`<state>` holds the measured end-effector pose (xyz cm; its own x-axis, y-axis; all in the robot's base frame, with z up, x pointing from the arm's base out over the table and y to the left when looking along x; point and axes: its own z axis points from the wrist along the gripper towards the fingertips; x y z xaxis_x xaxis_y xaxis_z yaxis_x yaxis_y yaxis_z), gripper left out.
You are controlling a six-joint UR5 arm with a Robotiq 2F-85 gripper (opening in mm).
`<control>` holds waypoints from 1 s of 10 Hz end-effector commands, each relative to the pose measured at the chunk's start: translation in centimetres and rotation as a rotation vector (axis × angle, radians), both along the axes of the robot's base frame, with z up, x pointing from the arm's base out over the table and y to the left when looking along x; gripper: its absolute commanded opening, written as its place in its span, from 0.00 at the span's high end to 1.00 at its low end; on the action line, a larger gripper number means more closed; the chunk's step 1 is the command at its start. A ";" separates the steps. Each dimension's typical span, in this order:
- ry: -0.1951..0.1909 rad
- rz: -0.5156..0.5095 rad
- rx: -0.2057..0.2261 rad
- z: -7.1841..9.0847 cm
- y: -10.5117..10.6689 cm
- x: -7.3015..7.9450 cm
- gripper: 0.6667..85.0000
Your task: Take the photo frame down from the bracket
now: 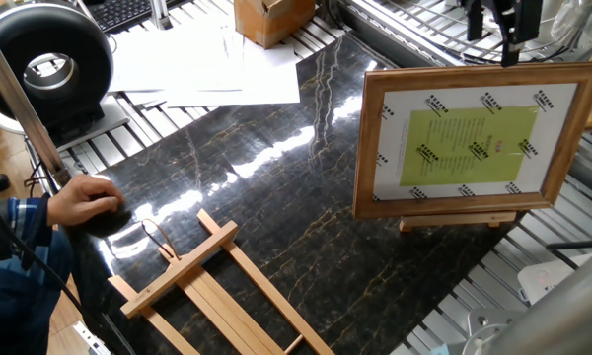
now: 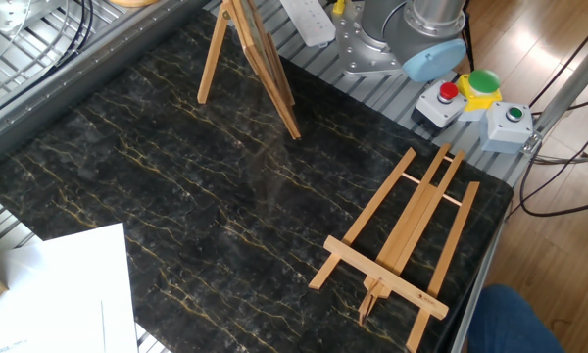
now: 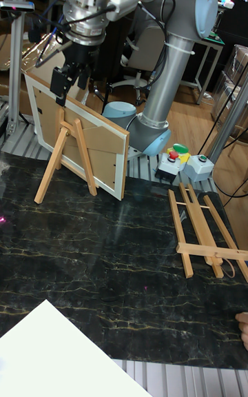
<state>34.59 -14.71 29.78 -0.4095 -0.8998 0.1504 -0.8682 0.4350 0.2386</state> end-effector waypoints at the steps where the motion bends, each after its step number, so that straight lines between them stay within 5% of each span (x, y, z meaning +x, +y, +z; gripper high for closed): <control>1: -0.005 -0.010 0.038 -1.4 0.7 -0.4 0.00; 4: -0.007 -0.040 0.074 -2.6 1.8 -0.6 0.01; 10: -0.043 -0.072 0.105 -4.0 2.1 -0.9 0.22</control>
